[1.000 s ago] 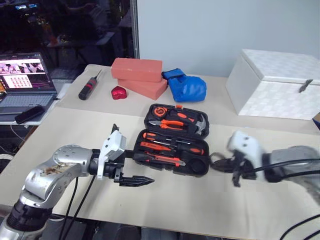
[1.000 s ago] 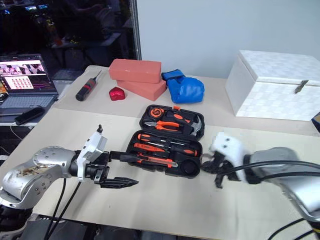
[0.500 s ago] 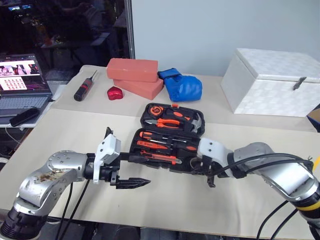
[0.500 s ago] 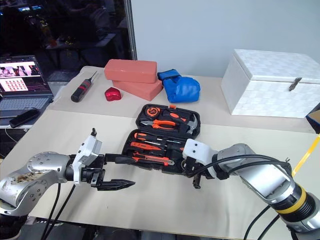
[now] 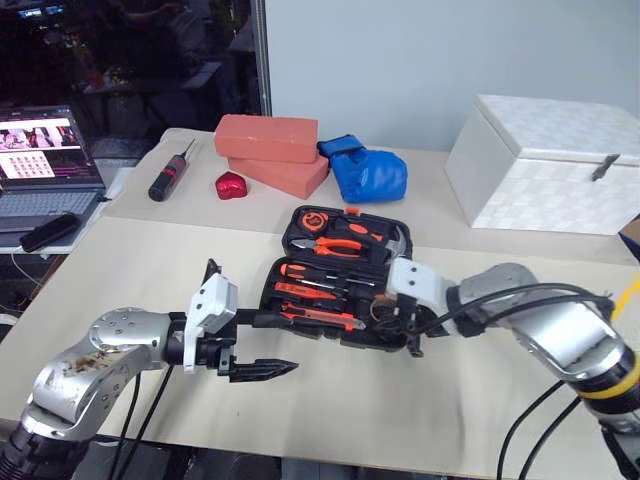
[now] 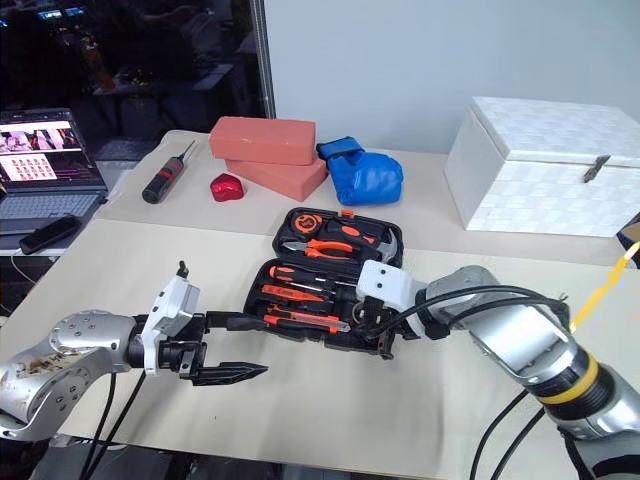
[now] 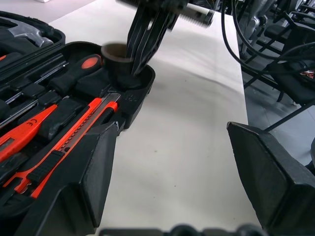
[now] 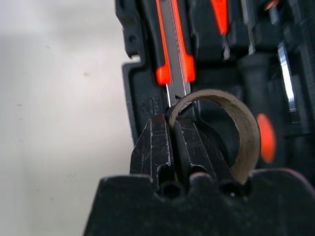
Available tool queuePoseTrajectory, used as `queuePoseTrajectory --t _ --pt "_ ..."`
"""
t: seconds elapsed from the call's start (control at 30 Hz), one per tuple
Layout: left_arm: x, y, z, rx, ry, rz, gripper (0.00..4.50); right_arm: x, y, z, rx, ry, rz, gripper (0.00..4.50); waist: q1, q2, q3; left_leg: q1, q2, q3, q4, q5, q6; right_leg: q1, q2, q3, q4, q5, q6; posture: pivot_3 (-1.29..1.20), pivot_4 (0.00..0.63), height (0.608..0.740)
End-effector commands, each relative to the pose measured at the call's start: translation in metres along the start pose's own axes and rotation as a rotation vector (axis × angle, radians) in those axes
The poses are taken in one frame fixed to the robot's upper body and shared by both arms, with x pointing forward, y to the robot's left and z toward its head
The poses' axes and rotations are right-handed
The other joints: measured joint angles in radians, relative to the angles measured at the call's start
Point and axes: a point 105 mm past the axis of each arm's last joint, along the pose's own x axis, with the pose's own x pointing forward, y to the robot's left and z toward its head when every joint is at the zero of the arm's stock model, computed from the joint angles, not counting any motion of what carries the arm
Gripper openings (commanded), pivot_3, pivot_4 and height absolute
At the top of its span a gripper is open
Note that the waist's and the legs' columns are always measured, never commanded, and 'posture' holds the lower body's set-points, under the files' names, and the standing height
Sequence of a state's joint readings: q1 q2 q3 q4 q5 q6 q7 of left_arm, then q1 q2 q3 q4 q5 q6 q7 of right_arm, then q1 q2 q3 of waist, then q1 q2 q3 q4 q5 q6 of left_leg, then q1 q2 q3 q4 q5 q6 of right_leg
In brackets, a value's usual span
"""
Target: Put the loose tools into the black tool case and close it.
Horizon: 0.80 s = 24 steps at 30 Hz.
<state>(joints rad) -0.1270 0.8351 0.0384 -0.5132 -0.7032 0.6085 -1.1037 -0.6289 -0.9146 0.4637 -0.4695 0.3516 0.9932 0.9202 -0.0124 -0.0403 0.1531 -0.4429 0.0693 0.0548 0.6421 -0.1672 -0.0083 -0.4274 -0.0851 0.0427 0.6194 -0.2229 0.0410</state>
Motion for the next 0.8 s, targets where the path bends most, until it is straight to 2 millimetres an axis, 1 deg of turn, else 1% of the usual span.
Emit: queuePoseTrajectory --t 0.03,0.17,0.23,0.63,0.7,0.73,0.8 --pt "-0.005 0.0 0.008 0.064 -0.003 0.013 3.8 0.001 -0.004 -0.003 -0.037 0.014 -0.009 0.08 0.0 0.0 0.0 0.0 0.0 0.0 0.0 0.0 0.0 0.0 0.0 0.0 0.0 0.0 0.0 0.0 0.15 0.74" --pt "-0.006 0.0 0.008 0.064 -0.001 0.019 3.8 0.005 0.002 -0.013 -0.047 0.048 0.028 0.08 0.0 0.0 0.0 0.0 0.0 0.0 0.0 0.0 0.0 0.0 0.0 0.0 0.001 -0.001 0.001 0.0 0.15 0.74" --pt "-0.006 0.001 0.008 0.064 -0.001 0.021 3.8 0.005 0.003 -0.014 -0.05 0.05 0.037 0.08 0.0 0.0 0.0 0.001 0.0 0.0 0.0 0.0 0.0 0.0 0.0 0.0 0.001 -0.002 0.004 0.0 0.15 0.74" --pt "-0.007 0.003 0.006 0.074 -0.001 0.031 3.8 0.006 0.005 -0.021 -0.068 0.074 0.073 0.08 0.001 0.0 0.0 0.002 0.0 0.0 0.0 0.0 0.0 0.0 0.0 0.0 0.003 -0.002 0.003 0.0 0.15 0.74" --pt "-0.006 0.003 0.007 0.076 -0.003 0.032 3.8 0.007 0.004 -0.02 -0.067 0.059 0.069 0.76 0.0 0.0 0.0 0.002 0.0 0.0 0.0 0.0 0.0 0.0 0.0 0.0 0.003 -0.002 0.003 0.0 0.15 0.74" --pt "-0.007 0.003 0.007 0.077 -0.002 0.033 3.8 0.007 0.004 -0.019 -0.069 0.054 0.072 0.88 0.001 0.0 0.0 0.002 0.0 0.0 0.0 0.0 0.0 0.0 0.0 0.0 0.003 -0.002 0.003 0.0 0.15 0.74" --pt "-0.006 0.004 0.009 0.079 -0.003 0.037 3.8 0.003 0.002 -0.014 -0.072 0.027 0.057 1.55 0.001 0.0 0.0 0.002 0.0 0.0 0.0 0.0 0.0 0.0 0.0 0.0 0.003 -0.002 0.003 0.0 0.15 0.74"
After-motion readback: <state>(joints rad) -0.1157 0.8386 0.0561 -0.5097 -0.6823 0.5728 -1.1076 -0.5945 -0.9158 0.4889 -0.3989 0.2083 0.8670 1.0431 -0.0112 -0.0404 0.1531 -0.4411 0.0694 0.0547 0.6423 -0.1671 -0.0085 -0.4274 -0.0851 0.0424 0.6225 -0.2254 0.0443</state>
